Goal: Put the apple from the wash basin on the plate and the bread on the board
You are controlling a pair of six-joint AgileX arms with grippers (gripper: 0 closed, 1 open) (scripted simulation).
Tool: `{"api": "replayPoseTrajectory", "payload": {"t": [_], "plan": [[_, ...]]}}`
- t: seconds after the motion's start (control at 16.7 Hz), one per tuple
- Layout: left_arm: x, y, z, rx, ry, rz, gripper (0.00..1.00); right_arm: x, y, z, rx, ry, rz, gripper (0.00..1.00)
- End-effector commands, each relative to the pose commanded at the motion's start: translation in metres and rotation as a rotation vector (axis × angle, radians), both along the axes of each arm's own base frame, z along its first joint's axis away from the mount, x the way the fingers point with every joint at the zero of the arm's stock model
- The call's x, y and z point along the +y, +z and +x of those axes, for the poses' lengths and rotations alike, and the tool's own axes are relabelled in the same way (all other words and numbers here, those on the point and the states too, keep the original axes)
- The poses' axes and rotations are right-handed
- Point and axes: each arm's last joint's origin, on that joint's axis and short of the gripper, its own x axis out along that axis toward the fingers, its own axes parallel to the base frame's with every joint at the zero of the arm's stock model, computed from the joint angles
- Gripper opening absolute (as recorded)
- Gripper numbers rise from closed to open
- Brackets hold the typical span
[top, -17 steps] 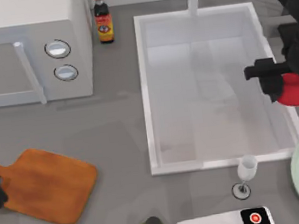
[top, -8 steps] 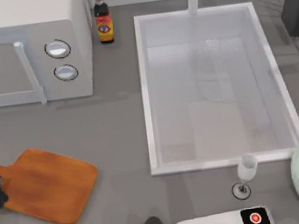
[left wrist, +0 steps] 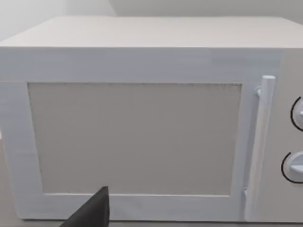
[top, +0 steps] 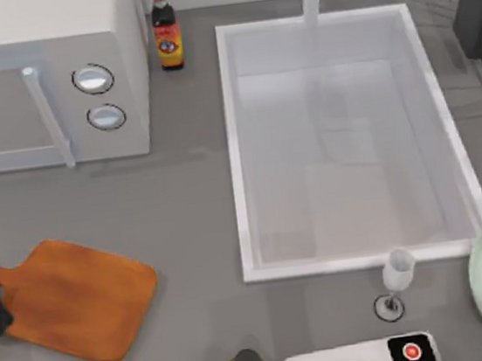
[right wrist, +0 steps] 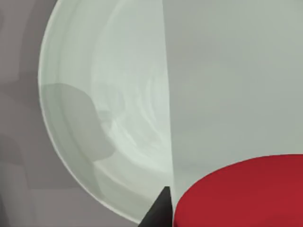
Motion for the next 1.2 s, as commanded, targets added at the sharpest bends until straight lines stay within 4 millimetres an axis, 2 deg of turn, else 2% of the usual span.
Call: {"api": "replayPoseTrajectory", "payload": {"t": [0.12, 0.9, 1.2], "plan": [[0.0000, 0.0000, 0.0000, 0.000, 0.000, 0.000, 1.00, 0.0000, 0.0000, 0.0000, 0.000, 0.000, 0.000, 0.00], [0.0000, 0.0000, 0.0000, 0.000, 0.000, 0.000, 1.00, 0.0000, 0.0000, 0.0000, 0.000, 0.000, 0.000, 0.98], [0.0000, 0.0000, 0.0000, 0.000, 0.000, 0.000, 1.00, 0.0000, 0.0000, 0.0000, 0.000, 0.000, 0.000, 1.00]]}}
